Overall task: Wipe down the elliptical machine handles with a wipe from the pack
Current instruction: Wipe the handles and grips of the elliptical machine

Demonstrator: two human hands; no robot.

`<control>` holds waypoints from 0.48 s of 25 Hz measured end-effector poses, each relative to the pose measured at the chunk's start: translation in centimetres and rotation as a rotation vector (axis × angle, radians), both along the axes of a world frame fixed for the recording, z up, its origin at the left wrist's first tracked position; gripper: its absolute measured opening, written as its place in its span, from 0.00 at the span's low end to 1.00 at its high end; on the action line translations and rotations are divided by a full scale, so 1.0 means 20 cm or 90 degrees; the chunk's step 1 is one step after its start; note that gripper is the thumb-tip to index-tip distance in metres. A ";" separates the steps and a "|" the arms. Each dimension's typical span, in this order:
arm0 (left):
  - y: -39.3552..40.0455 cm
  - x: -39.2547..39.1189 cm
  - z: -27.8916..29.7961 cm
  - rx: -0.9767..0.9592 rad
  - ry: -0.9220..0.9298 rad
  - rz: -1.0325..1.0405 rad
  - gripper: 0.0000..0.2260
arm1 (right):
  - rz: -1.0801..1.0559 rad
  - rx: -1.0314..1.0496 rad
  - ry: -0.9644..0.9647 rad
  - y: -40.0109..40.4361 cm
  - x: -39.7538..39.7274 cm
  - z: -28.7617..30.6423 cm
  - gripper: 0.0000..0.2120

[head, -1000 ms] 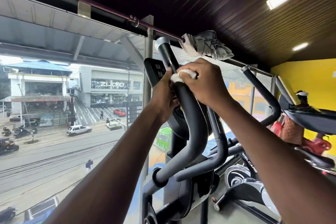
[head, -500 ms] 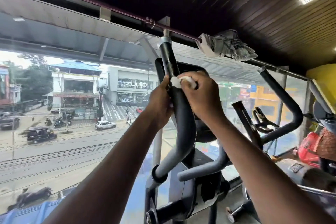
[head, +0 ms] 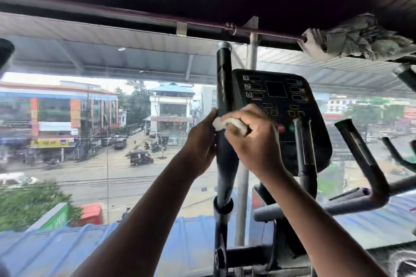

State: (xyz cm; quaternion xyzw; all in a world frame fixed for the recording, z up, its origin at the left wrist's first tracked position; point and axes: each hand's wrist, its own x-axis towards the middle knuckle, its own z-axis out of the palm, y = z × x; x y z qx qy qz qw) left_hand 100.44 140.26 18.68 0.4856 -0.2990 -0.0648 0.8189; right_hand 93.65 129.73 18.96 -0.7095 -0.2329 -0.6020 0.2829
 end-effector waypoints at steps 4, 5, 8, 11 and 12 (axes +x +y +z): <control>-0.04 -0.08 -0.08 -0.006 0.016 0.032 0.22 | 0.027 -0.099 0.000 -0.03 -0.06 -0.06 0.09; -0.05 -0.10 -0.09 -0.015 0.019 0.056 0.22 | 0.019 -0.051 -0.002 -0.04 -0.02 0.01 0.09; -0.05 -0.14 -0.11 0.009 -0.002 0.119 0.24 | -0.007 0.056 -0.004 -0.03 0.07 0.13 0.07; -0.05 -0.18 -0.14 0.004 0.004 0.168 0.21 | 0.027 0.023 -0.065 -0.04 0.01 -0.07 0.09; -0.04 -0.18 -0.16 0.007 -0.002 0.179 0.22 | 0.048 -0.011 -0.071 -0.05 -0.02 -0.17 0.11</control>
